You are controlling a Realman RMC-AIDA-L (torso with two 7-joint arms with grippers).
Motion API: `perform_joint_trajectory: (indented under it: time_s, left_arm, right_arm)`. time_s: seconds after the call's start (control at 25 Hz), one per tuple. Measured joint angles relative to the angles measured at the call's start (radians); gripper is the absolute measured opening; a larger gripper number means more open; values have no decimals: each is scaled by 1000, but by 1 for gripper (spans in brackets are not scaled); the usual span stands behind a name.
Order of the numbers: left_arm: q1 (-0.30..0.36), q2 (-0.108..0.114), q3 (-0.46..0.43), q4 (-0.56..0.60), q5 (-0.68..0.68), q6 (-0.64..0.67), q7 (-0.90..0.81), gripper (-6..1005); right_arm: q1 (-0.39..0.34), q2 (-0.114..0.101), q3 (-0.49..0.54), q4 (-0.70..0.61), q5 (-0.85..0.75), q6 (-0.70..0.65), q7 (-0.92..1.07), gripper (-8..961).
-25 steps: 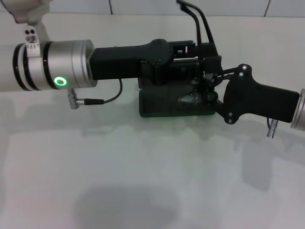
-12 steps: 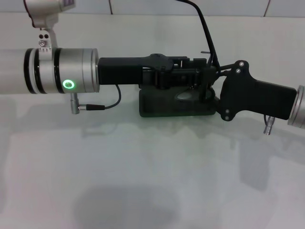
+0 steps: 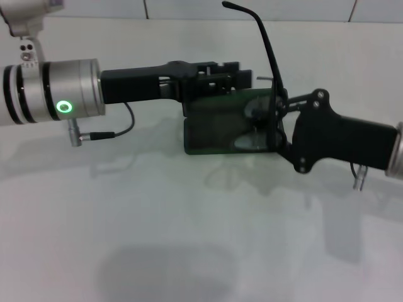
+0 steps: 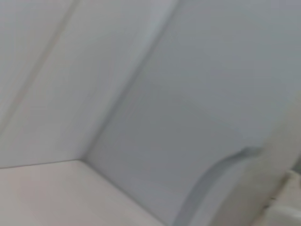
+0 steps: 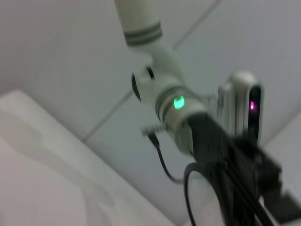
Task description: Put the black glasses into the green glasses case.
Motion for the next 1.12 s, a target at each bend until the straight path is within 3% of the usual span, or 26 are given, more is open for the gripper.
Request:
perform_joint_trajectory:
  time_s: [0.16,0.32,0.56,1.12]
  left_arm:
    - [17,1,-4,-1,10,-112,9,582]
    - [15,-28,-4,-2,17,-191,55,582]
    - [7,-63,0,23,14,-101,147,582]
    - [-5,-71,14,21,26,-40,191,582]
  right_arm:
    - [-4,-2,0,6,-1,-104,6,144]
    - [26,5,-96,45,15,-162,33,145]
    - [101,5,-217,129,116,-51,99,147]
    - [106,5,-217,174,211,7,130,152]
